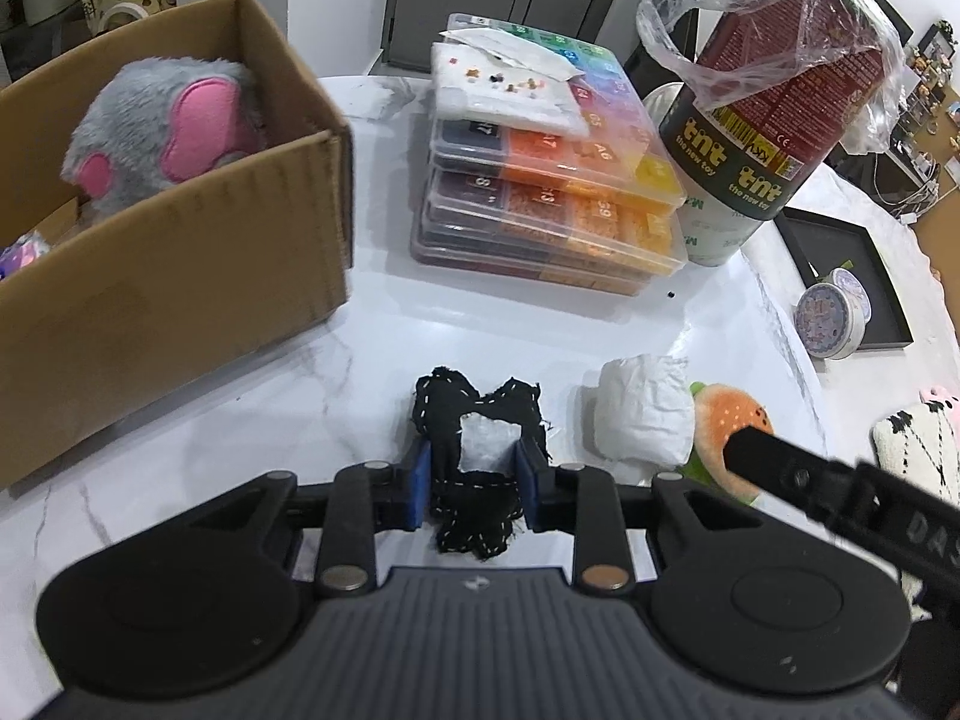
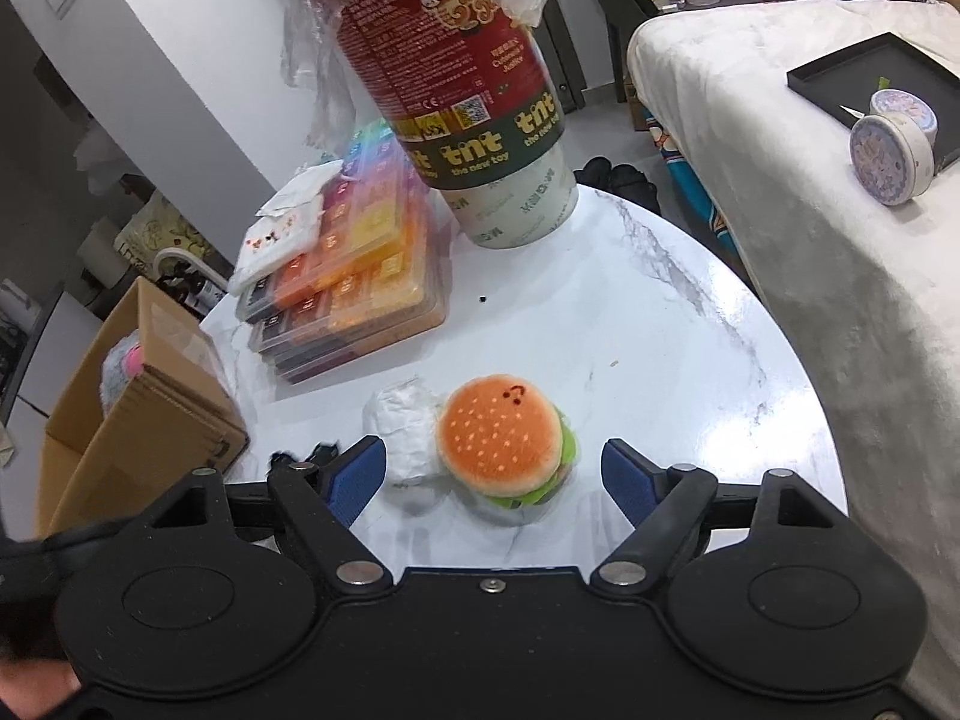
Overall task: Organize soft objects
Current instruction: 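Close the right gripper on the burger plush while the left gripper holds the black strap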
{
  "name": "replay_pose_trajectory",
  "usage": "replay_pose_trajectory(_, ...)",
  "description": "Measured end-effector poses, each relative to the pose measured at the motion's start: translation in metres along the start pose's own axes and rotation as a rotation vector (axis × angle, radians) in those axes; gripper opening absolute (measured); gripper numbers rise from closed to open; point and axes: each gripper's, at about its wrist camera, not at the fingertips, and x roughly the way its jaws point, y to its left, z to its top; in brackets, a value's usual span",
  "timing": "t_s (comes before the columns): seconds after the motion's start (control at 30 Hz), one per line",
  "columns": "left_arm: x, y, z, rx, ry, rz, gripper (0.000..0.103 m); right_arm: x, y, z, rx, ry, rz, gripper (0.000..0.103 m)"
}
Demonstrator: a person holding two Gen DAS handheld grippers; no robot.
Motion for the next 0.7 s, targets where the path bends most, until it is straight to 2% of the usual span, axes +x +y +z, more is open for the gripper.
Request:
replay_pose_trajectory(0.23, -0.007, 0.009, -0.007, -0.005, 0.011, 0.007, 0.028, 0.009, 0.007, -0.003, -0.032, -0.014, -0.017, 0.074)
replay_pose_trajectory(0.33, -0.011, 0.013, -0.012, -0.008, 0.015, 0.008, 0.028, 0.015, 0.007, -0.006, -0.037, 0.012, -0.035, 0.058)
replay_pose_trajectory(0.37, -0.012, 0.015, -0.013, -0.009, 0.017, 0.008, 0.028, 0.017, 0.006, -0.007, -0.035, 0.026, -0.042, 0.047)
replay_pose_trajectory(0.47, -0.015, 0.019, -0.017, -0.011, 0.024, 0.009, 0.028, 0.016, 0.007, -0.009, -0.05, 0.028, -0.045, 0.037)
replay_pose_trajectory(0.7, -0.024, 0.026, -0.024, -0.01, 0.04, 0.021, 0.028, 0.008, 0.01, -0.018, -0.054, 0.075, -0.054, 0.036)
